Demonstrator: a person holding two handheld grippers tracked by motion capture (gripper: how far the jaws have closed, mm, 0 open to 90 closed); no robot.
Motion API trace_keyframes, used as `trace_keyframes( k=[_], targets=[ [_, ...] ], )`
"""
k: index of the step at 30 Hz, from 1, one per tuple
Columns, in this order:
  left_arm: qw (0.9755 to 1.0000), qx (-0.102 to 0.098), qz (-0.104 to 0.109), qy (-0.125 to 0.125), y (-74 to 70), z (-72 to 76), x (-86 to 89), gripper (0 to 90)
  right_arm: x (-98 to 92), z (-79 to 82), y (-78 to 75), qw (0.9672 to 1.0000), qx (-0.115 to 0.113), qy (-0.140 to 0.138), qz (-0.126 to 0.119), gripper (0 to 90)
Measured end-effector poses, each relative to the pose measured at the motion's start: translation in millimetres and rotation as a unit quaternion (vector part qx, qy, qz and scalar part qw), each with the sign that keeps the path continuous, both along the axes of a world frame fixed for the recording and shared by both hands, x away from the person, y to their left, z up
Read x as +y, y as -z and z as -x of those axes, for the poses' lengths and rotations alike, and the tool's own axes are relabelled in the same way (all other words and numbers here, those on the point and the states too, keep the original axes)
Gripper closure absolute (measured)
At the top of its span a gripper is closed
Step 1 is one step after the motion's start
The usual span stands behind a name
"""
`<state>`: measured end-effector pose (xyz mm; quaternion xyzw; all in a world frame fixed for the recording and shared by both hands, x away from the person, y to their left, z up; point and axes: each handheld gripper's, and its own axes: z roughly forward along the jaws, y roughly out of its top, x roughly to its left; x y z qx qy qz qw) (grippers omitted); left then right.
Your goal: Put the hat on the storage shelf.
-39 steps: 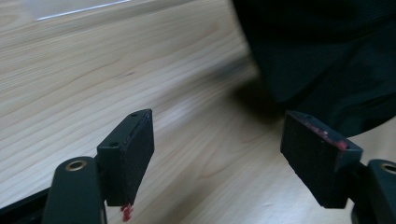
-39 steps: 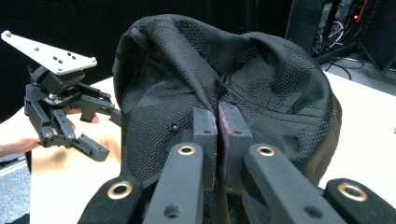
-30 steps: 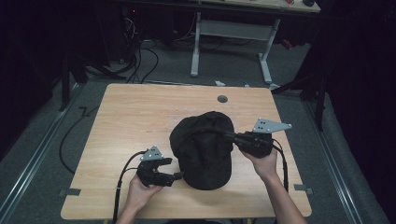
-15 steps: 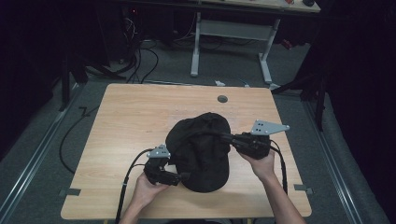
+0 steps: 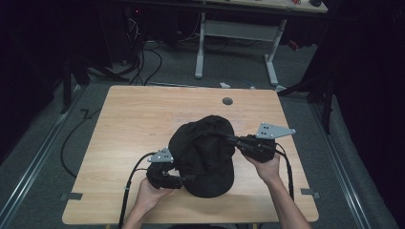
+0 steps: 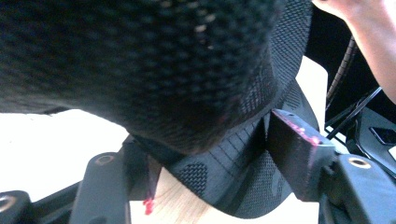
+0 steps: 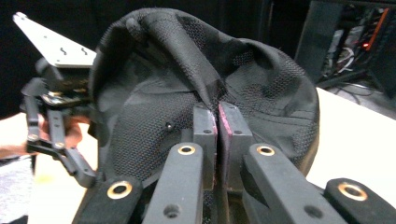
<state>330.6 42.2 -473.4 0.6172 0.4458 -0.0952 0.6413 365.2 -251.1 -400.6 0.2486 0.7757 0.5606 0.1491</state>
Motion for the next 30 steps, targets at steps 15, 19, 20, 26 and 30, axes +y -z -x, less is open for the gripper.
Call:
trace_keyframes(
  k=[15,19,20,26,30],
  targets=[
    [0.9993,0.009,0.013,0.034,-7.8,8.2,2.9,65.5,4.6,-4.1,-2.4,0.9983,-0.017,0.027,0.049,86.4],
    [0.9987,0.013,0.019,0.045,-9.6,10.0,4.6,73.1,7.1,-5.3,-3.7,0.998,-0.019,0.028,0.053,85.3],
    [0.9986,0.012,0.017,0.048,-9.7,10.5,4.9,74.8,7.8,-5.4,-3.9,0.9979,-0.019,0.029,0.055,84.9],
    [0.9974,0.017,0.023,0.066,-12.7,16.0,5.6,84.8,12.0,-5.3,-3.9,0.9979,-0.022,0.029,0.053,82.1],
    [0.9975,0.011,0.027,0.065,-14.2,18.5,6.6,85.5,11.7,-5.6,-4.5,0.9986,-0.021,0.027,0.041,79.7]
  ],
)
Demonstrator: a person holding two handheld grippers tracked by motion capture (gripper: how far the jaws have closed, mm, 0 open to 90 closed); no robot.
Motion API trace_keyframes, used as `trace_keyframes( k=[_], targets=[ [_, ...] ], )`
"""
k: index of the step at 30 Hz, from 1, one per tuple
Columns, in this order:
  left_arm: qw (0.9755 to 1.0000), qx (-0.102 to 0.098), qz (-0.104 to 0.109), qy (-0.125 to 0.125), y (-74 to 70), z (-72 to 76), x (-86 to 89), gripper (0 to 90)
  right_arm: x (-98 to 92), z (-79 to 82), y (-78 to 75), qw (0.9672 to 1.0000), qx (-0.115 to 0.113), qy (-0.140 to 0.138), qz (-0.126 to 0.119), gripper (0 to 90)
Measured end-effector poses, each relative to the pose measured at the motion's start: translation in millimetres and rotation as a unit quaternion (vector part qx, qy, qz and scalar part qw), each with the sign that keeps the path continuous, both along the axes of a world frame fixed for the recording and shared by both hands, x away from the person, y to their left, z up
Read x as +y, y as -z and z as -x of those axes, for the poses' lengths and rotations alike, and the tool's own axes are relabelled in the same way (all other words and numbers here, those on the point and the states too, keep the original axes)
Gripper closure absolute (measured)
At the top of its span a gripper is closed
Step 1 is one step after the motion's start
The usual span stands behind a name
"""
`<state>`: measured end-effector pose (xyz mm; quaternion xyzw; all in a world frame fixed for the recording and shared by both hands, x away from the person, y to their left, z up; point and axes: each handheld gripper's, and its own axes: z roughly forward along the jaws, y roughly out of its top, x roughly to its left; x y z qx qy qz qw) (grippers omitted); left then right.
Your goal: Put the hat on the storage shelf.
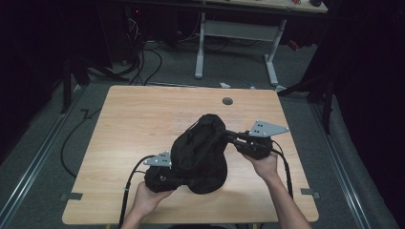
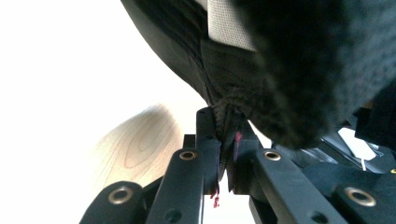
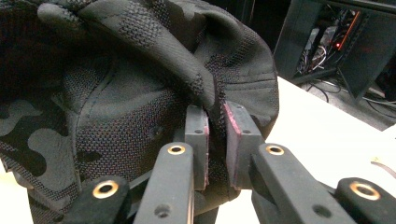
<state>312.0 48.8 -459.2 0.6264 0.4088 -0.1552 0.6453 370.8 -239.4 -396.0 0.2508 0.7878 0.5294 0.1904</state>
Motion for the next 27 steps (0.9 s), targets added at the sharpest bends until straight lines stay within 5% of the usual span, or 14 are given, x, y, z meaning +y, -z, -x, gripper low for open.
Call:
trace_keyframes(
  k=[4,10,14,17,20,23,27],
  targets=[
    [0.9999,-0.008,0.002,-0.011,-1.4,1.9,0.9,85.7,-3.1,-0.1,-1.5,0.9998,0.009,0.004,-0.015,70.1],
    [0.9992,-0.02,0.004,-0.035,-4.3,1.1,7.6,85.7,-12.5,-2.0,7.5,0.9987,0.041,0.029,-0.002,55.1],
    [0.9986,-0.022,0.001,-0.049,-5.2,-0.3,11.1,85.6,-17.6,-4.4,22.9,0.9944,0.091,0.042,0.034,47.2],
    [0.9979,-0.024,0.005,-0.06,-7.3,-2.2,14.0,85.6,-21.9,-2.6,37.0,0.9918,0.106,0.06,0.039,46.4],
    [0.9972,-0.028,0.004,-0.069,-10.2,-5.8,16.8,85.6,-24.9,-0.7,50.2,0.9867,0.129,0.081,0.058,44.1],
    [0.9963,-0.036,0.002,-0.079,-13.6,-8.6,20.1,85.6,-29.0,3.1,64.6,0.9828,0.126,0.115,0.069,42.4],
    [0.9945,-0.045,0.005,-0.094,-16.9,-10.7,24.5,85.6,-35.3,3.7,83.0,0.9696,0.162,0.154,0.099,41.1]
  ],
)
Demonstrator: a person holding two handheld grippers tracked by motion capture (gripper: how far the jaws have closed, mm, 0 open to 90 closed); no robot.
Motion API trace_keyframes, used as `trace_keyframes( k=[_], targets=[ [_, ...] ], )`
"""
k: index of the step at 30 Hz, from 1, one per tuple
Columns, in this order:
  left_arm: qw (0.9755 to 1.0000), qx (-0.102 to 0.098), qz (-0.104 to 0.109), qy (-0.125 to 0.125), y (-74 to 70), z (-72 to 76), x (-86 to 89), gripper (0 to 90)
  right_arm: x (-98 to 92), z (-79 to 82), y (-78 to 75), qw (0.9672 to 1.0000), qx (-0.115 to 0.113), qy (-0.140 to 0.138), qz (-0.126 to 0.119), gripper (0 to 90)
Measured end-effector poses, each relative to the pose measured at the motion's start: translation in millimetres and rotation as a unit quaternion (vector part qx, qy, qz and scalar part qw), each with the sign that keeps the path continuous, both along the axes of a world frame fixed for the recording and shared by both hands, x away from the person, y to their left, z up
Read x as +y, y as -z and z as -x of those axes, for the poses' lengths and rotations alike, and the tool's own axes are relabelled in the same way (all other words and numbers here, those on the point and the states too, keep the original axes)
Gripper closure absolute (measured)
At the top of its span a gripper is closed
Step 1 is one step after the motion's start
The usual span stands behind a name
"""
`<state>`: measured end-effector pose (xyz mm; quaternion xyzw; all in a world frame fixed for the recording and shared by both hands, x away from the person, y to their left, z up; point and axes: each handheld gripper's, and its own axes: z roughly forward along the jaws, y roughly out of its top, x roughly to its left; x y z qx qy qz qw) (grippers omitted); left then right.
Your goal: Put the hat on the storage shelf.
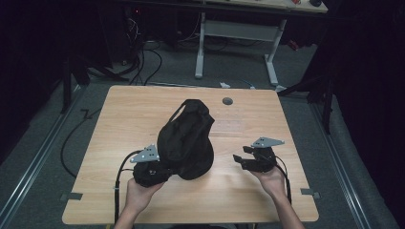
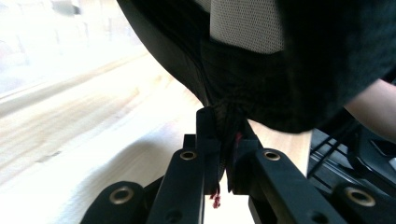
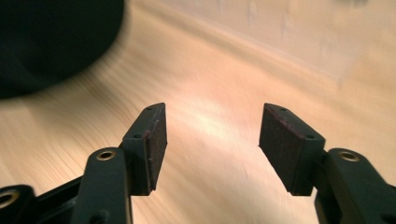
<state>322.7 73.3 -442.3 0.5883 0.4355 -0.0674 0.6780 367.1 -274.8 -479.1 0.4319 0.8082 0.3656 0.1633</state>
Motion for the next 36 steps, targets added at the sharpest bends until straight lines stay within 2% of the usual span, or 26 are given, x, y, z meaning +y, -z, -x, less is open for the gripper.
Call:
trace_keyframes(
  k=[3,7,12,14,15,20,22,29,34,36],
  targets=[
    [0.9999,-0.003,0.003,-0.011,-1.1,-1.7,2.8,85.6,-4.4,0.6,11.3,0.9996,0.021,0.015,0.014,41.0],
    [0.9997,-0.004,0.006,-0.024,-2.8,-4.5,4.8,85.6,-11.2,3.4,24.9,0.9984,0.029,0.043,0.022,39.7],
    [0.9992,-0.012,0.002,-0.038,-8.2,-10.2,5.9,85.5,-20.2,5.8,41.4,0.9969,0.026,0.07,0.024,36.5],
    [0.9988,-0.015,0.001,-0.046,-12.0,-13.3,6.4,85.5,-22.5,7.5,45.9,0.9966,0.022,0.077,0.023,36.0],
    [0.9988,-0.016,0.0,-0.047,-13.1,-14.4,6.7,85.5,-23.2,9.1,47.5,0.9963,0.012,0.081,0.025,36.1],
    [0.9976,-0.027,0.003,-0.064,-20.2,-20.8,7.9,85.5,-23.3,12.5,51.7,0.9953,-0.012,0.09,0.033,35.4],
    [0.9971,-0.031,0.007,-0.07,-22.6,-23.8,8.6,85.5,-23.0,12.2,51.8,0.9949,-0.012,0.094,0.033,34.9],
    [0.9951,-0.041,-0.002,-0.09,-31.0,-37.9,8.5,85.6,-23.1,11.6,51.9,0.9936,-0.009,0.107,0.035,30.6],
    [0.9918,-0.054,-0.019,-0.114,-39.1,-50.3,7.0,85.6,-23.2,11.5,51.9,0.9933,-0.009,0.11,0.036,28.9],
    [0.9896,-0.061,-0.03,-0.127,-41.9,-55.8,6.0,85.6,-23.4,11.5,52.0,0.9932,-0.009,0.11,0.037,28.4]
  ],
)
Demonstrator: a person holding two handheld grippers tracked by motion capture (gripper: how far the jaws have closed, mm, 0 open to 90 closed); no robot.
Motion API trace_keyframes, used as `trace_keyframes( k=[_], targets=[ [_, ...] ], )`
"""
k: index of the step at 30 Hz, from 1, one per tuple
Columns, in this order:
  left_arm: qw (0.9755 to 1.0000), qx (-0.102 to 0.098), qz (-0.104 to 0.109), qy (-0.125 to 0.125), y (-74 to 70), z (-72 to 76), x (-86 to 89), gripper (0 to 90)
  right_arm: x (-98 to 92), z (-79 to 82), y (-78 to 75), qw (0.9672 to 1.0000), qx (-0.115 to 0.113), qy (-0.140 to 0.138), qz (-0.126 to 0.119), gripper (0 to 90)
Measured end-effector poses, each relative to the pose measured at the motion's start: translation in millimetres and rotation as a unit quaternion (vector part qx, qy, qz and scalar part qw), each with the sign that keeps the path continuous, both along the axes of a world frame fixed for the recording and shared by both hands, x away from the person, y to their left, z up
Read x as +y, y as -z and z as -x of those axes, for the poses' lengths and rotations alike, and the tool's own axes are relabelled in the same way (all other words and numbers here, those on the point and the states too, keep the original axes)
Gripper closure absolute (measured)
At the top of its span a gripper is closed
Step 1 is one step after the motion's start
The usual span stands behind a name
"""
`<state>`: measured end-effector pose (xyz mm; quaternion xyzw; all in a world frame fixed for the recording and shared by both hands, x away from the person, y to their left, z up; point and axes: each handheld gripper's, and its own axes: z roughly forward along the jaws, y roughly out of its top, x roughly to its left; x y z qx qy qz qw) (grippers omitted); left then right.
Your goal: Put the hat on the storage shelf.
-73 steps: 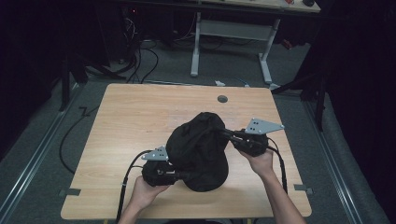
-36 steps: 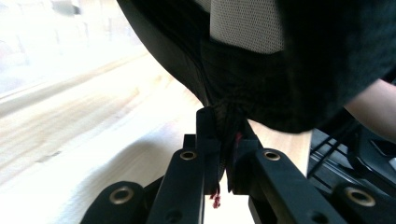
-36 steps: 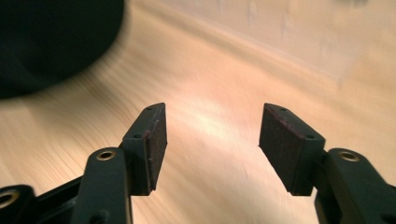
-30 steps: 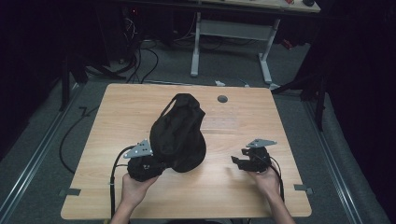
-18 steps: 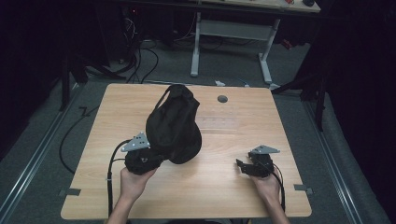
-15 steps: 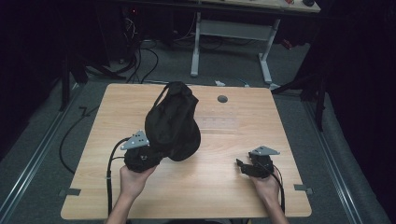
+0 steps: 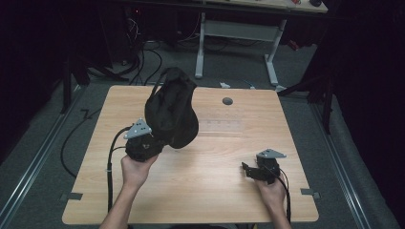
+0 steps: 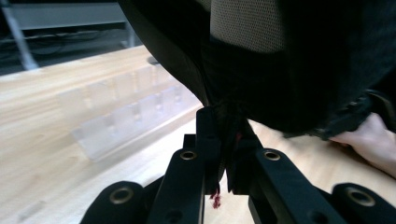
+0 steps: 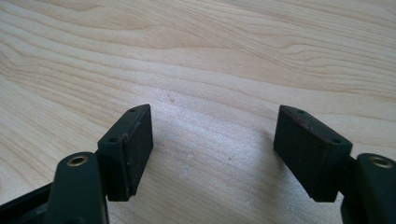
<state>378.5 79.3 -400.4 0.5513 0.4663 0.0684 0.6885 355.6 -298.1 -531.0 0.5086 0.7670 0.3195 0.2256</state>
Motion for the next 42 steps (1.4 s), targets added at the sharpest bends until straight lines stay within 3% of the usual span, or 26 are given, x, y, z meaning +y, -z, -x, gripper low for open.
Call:
trace_keyframes(
  k=[9,18,30,42],
  targets=[
    [0.9991,0.0,-0.012,-0.04,-2.9,-26.1,-0.5,85.6,0.0,0.1,-0.1,1.0,0.002,0.002,-0.001,27.9],
    [0.9966,-0.002,-0.033,-0.075,-1.1,-50.0,-4.4,85.6,0.1,0.0,-0.1,1.0,0.002,0.0,-0.001,27.8],
    [0.9926,0.001,-0.068,-0.101,12.8,-70.9,-10.0,85.6,0.2,0.1,0.0,1.0,0.001,-0.001,-0.001,27.9],
    [0.9899,0.009,-0.082,-0.115,23.6,-81.5,-11.7,85.6,0.3,0.2,0.0,1.0,0.002,0.0,-0.001,27.9]
  ],
)
